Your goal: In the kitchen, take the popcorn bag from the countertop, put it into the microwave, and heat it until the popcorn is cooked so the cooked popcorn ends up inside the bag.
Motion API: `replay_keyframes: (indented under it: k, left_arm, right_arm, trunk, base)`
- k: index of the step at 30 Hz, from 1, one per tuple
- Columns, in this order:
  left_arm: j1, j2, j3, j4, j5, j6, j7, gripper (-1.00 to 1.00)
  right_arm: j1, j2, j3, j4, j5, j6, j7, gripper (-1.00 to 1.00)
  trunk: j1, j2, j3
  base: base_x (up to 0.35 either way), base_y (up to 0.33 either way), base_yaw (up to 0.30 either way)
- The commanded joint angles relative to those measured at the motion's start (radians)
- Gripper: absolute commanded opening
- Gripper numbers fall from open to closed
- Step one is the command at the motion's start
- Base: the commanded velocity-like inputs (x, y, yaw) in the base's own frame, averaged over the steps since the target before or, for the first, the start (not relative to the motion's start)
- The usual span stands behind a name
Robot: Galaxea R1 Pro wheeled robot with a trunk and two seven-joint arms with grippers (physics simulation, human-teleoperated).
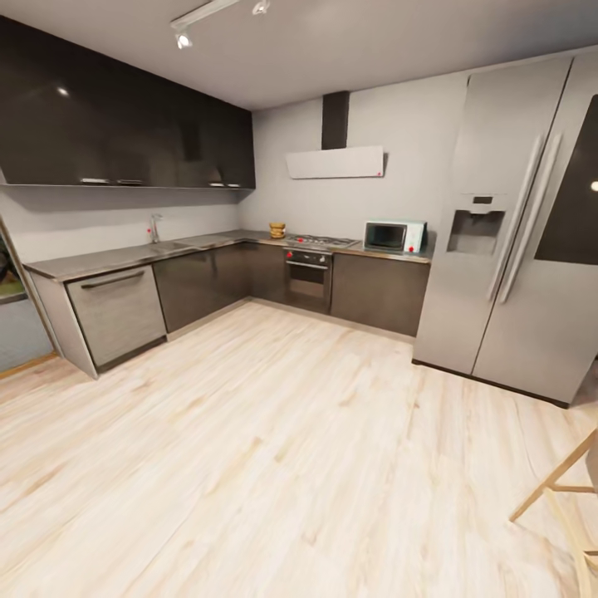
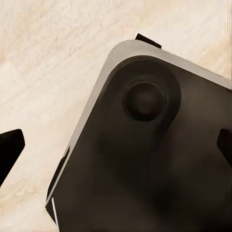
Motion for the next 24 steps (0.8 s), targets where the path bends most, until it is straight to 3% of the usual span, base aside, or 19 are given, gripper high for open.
replay_keyframes:
  k: [1,5,7,24]
  left_arm:
    - [0.0,0.0,0.007,0.0,-0.003,-0.002,0.001,1.0]
    - [0.0,0.0,0.007,-0.001,-0.003,-0.004,0.001,1.0]
    - [0.0,0.0,0.007,-0.001,-0.003,-0.006,0.001,1.0]
    - [0.0,0.0,0.007,-0.001,-0.004,-0.008,0.001,1.0]
  right_arm:
    - [0.0,0.001,0.003,0.0,0.004,-0.003,0.0,1.0]
    - [0.0,0.011,0.07,-0.016,0.064,0.0,0.001,1.0]
    - [0.0,0.013,0.084,-0.034,0.075,0.003,0.005,1.0]
    - [0.0,0.016,0.088,-0.044,0.074,0.003,0.01,1.0]
  trunk:
    - [0.001,0.0,-0.001]
    - [0.001,0.0,-0.001]
    - [0.001,0.0,-0.001]
    - [0.001,0.0,-0.001]
  base:
    - [0.324,0.0,0.0]
    - [0.324,0.0,0.0]
    - [0.324,0.0,-0.012]
    - [0.324,0.0,-0.231]
